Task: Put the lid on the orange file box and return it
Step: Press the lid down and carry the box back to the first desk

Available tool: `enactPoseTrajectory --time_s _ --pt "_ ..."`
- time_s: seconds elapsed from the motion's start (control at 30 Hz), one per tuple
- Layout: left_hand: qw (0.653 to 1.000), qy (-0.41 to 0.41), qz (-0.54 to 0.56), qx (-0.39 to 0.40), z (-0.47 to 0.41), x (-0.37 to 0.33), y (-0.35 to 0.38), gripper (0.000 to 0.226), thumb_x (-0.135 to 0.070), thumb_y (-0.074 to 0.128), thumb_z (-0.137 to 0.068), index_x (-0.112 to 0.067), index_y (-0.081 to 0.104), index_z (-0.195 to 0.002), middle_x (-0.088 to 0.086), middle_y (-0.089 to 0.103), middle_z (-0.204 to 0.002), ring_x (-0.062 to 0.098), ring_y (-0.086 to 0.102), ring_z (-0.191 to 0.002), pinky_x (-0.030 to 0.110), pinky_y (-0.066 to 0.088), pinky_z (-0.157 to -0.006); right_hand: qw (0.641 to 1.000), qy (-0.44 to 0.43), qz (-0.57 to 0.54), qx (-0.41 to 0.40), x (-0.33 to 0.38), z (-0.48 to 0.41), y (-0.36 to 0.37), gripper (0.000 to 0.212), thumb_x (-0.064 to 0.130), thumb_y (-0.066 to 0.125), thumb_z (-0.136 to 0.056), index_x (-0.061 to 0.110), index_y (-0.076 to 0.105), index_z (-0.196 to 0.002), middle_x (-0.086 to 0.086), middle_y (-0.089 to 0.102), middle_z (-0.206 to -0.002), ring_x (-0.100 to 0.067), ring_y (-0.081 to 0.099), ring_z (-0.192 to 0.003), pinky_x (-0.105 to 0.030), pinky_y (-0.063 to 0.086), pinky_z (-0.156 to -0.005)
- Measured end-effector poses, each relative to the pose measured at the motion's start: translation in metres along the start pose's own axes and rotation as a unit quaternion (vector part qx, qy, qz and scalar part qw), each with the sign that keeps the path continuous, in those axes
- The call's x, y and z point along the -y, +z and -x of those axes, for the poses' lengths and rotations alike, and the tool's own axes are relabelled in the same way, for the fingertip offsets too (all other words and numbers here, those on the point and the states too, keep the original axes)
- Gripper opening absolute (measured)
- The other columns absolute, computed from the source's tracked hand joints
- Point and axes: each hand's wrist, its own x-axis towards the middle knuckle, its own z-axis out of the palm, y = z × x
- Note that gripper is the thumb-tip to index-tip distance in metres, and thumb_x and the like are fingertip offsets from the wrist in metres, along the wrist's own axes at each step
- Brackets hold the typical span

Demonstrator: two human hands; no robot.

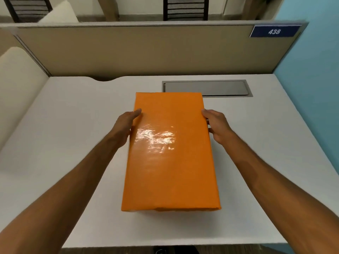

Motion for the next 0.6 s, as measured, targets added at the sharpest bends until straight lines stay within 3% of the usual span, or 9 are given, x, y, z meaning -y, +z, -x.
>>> enactPoseTrajectory --time_s 0.07,0.17,0.27,0.43,0.6 --pt "1.0 0.001 0.001 -0.023 -0.012 -0.007 0.003 0.055 -0.053 0.052 -0.094 -0.016 0.051 -0.135 -0.004 0.058 -0.12 0.017 0.058 -0.1 0.043 0.041 -0.1 1.0 -0.005 0.0 0.003 0.005 -0.017 0.0 0.029 0.038 0.054 -0.099 0.013 0.068 -0.102 -0.017 0.07 -0.109 -0.026 0.069 -0.091 -0.039 0.056 -0.08" --pt "0.999 -0.001 -0.001 -0.043 -0.026 -0.015 0.006 0.041 -0.053 0.048 -0.096 -0.021 0.054 -0.12 -0.008 0.061 -0.105 0.013 0.06 -0.089 0.04 0.045 -0.09 1.0 -0.004 -0.011 0.005 0.013 -0.036 0.003 0.021 0.04 0.055 -0.098 0.025 0.067 -0.09 0.0 0.072 -0.091 -0.013 0.067 -0.08 -0.036 0.053 -0.074" --pt "0.999 0.005 -0.017 -0.05 -0.036 -0.019 0.006 0.036 -0.054 0.049 -0.095 -0.022 0.056 -0.11 -0.006 0.064 -0.101 0.013 0.063 -0.088 0.037 0.047 -0.082 1.0 0.004 -0.019 -0.002 0.016 -0.051 0.004 0.019 0.042 0.058 -0.096 0.026 0.066 -0.09 0.004 0.071 -0.095 -0.014 0.067 -0.087 -0.037 0.051 -0.075" --pt "0.996 0.009 -0.013 -0.09 -0.046 -0.015 0.006 0.043 -0.051 0.062 -0.089 -0.014 0.064 -0.11 0.007 0.067 -0.118 0.03 0.063 -0.109 0.051 0.049 -0.1 0.999 0.006 0.009 -0.04 0.013 -0.063 0.005 0.037 0.041 0.059 -0.095 0.006 0.067 -0.105 -0.008 0.072 -0.104 -0.026 0.067 -0.096 -0.048 0.054 -0.086" --pt "0.992 0.0 -0.002 -0.124 -0.049 -0.013 0.008 0.049 -0.049 0.07 -0.084 -0.01 0.067 -0.114 0.005 0.066 -0.115 0.032 0.062 -0.111 0.052 0.049 -0.1 0.998 0.014 0.015 -0.067 0.01 -0.07 0.009 0.021 0.037 0.064 -0.093 0.017 0.066 -0.098 -0.007 0.071 -0.104 -0.027 0.066 -0.095 -0.05 0.055 -0.085"
